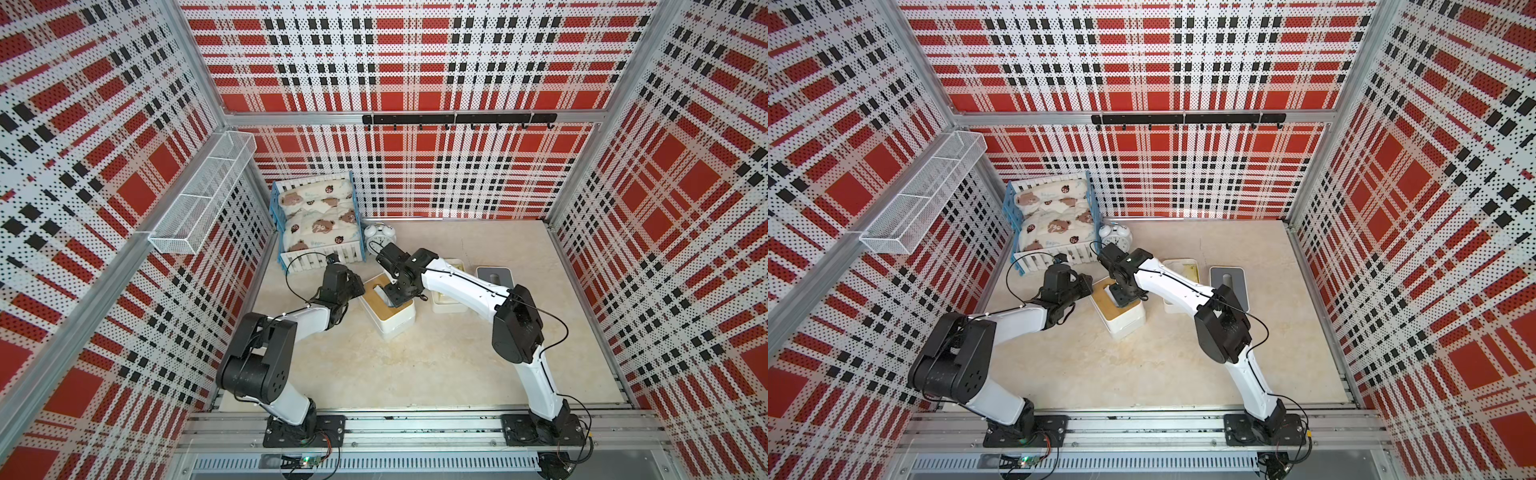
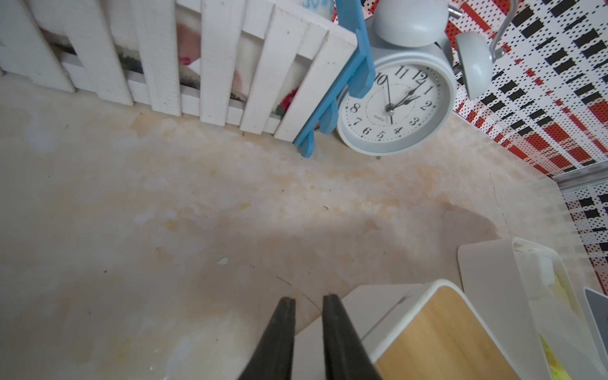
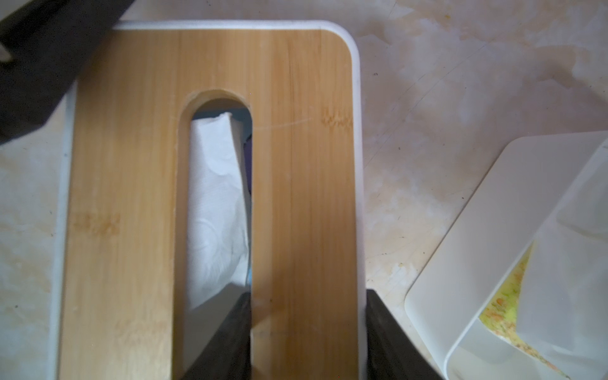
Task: Put the tissue paper into the tissue box
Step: Close the box lid on the tissue box.
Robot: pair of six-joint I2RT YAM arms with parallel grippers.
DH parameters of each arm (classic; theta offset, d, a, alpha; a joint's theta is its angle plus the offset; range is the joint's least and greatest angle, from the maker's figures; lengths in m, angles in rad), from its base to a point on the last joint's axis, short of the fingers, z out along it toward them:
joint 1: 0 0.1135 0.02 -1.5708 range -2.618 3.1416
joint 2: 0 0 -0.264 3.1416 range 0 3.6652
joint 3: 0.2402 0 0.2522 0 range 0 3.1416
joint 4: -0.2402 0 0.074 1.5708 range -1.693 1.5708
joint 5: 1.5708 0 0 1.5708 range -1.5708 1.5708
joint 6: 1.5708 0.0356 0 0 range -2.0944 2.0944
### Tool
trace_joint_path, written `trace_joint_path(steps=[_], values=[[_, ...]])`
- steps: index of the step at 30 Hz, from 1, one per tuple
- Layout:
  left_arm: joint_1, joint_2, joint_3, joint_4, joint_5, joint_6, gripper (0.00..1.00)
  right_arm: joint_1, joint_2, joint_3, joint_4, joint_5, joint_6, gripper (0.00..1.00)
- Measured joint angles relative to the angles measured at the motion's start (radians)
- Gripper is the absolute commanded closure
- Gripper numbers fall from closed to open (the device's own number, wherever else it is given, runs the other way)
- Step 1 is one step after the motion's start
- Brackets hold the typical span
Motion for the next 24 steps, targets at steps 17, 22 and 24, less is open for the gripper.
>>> trace_joint_path(steps=[17,22,24], values=[[0.000,0.000,0.000,0.005,0.000,0.002,0.78,0.000,-0.007,-0.015,0.028,0.018,0.000,0.81],[0.000,0.000,0.000,0.005,0.005,0.002,0.78,0.000,-0.028,-0.053,0.064,0.021,0.000,0.81],[0.000,0.000,0.000,0.006,0.007,0.002,0.78,0.000,-0.035,-0.067,0.078,0.021,0.001,0.81]])
